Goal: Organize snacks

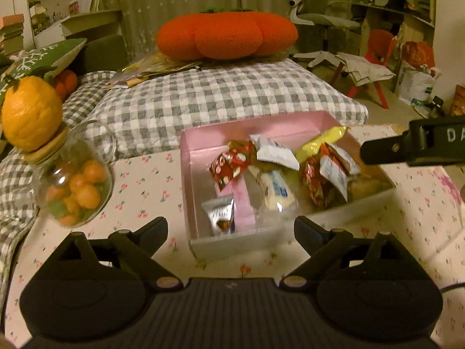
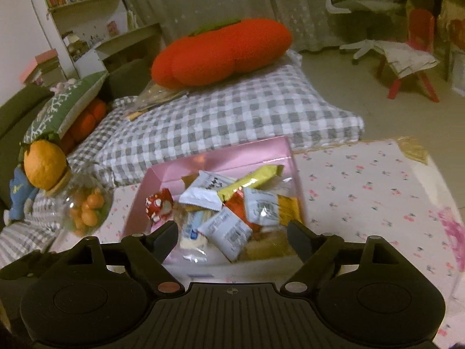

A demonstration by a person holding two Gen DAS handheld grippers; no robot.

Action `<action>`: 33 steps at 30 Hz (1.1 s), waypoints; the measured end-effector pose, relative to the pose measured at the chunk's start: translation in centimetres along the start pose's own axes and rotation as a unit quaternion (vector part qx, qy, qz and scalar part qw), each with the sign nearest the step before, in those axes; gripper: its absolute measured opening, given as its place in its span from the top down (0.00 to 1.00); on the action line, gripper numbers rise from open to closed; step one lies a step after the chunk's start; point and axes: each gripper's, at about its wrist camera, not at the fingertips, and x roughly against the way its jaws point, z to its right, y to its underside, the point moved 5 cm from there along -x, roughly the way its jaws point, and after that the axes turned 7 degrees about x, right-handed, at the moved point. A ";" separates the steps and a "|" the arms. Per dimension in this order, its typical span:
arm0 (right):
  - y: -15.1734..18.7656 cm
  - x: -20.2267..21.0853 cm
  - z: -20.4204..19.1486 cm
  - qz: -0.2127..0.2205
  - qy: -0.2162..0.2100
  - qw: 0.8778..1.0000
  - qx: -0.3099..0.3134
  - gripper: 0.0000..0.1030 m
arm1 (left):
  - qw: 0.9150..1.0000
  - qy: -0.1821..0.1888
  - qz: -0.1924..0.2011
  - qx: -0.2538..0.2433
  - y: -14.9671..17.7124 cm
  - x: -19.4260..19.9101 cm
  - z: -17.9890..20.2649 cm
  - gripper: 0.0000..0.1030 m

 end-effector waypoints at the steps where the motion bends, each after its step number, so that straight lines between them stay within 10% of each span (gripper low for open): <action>1: 0.1 0.5 -0.1 0.001 0.003 1.000 0.003 0.18 | 1.000 -0.001 -0.001 0.002 0.3 0.3 0.0 0.07; 14: 4.6 7.7 -3.1 0.006 0.061 0.991 0.122 0.13 | 0.999 -0.023 -0.025 0.015 4.1 5.3 -0.9 0.03; 33: 8.0 9.1 -3.4 -0.005 0.103 0.992 0.076 0.12 | 0.994 -0.085 -0.019 0.060 5.7 9.0 -3.5 0.00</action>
